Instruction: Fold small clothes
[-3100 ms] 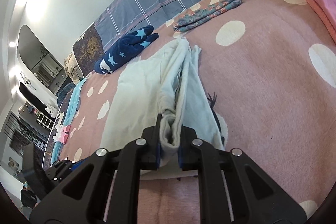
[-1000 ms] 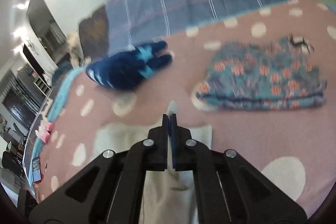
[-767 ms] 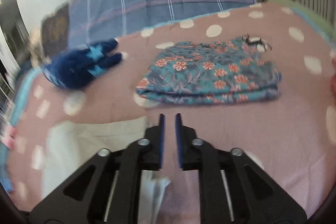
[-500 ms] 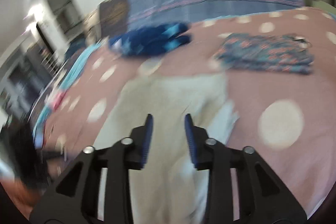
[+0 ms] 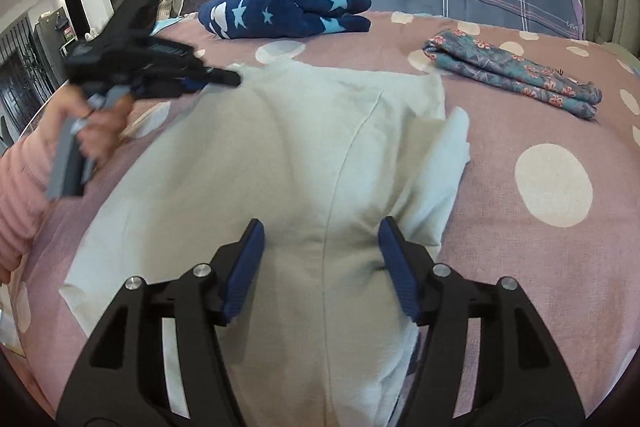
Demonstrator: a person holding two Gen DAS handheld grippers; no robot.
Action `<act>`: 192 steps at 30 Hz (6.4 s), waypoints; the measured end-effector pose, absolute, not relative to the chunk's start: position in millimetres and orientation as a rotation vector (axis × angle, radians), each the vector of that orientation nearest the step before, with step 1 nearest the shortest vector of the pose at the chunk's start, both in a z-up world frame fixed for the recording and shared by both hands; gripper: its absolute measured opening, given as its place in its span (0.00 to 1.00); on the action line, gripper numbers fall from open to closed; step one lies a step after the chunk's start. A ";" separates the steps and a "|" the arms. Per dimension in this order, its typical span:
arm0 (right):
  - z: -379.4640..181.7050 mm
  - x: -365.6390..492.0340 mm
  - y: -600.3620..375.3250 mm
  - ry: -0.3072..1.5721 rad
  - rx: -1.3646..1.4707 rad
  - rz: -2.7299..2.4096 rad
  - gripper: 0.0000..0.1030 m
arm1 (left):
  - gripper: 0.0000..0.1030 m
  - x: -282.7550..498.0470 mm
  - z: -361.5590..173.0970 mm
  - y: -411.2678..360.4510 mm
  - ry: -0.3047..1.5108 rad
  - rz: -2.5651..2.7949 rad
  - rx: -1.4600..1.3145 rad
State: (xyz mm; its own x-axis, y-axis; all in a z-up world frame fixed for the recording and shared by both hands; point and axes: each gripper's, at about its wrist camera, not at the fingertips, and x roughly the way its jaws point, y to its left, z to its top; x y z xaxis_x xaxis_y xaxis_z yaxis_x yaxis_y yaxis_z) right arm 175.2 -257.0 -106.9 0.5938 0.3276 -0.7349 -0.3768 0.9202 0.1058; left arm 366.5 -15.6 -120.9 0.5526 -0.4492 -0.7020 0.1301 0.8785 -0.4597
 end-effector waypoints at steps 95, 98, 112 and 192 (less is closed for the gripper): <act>-126.3 261.8 -335.0 1.021 0.428 0.545 0.48 | 0.41 263.9 -135.7 -36.6 1.045 -0.693 -0.347; -128.2 272.2 -328.8 1.024 0.398 0.552 0.46 | 0.41 267.8 -133.4 -41.5 1.045 -0.708 -0.322; -123.5 261.1 -323.8 1.027 0.352 0.511 0.50 | 0.54 281.4 -133.5 -21.2 0.998 -0.630 -0.394; -55.5 64.2 -634.5 0.619 0.236 -0.583 0.68 | 0.62 229.4 -44.4 -499.5 0.551 -0.884 0.402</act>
State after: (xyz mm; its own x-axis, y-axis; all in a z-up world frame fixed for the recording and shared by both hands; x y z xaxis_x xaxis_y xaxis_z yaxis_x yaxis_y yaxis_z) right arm 64.2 -634.5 -55.5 0.6617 -0.4415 -0.6059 0.5784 0.8148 0.0379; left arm 229.4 -499.5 -44.4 0.5117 -0.6119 -0.6031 0.8112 0.5754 0.1044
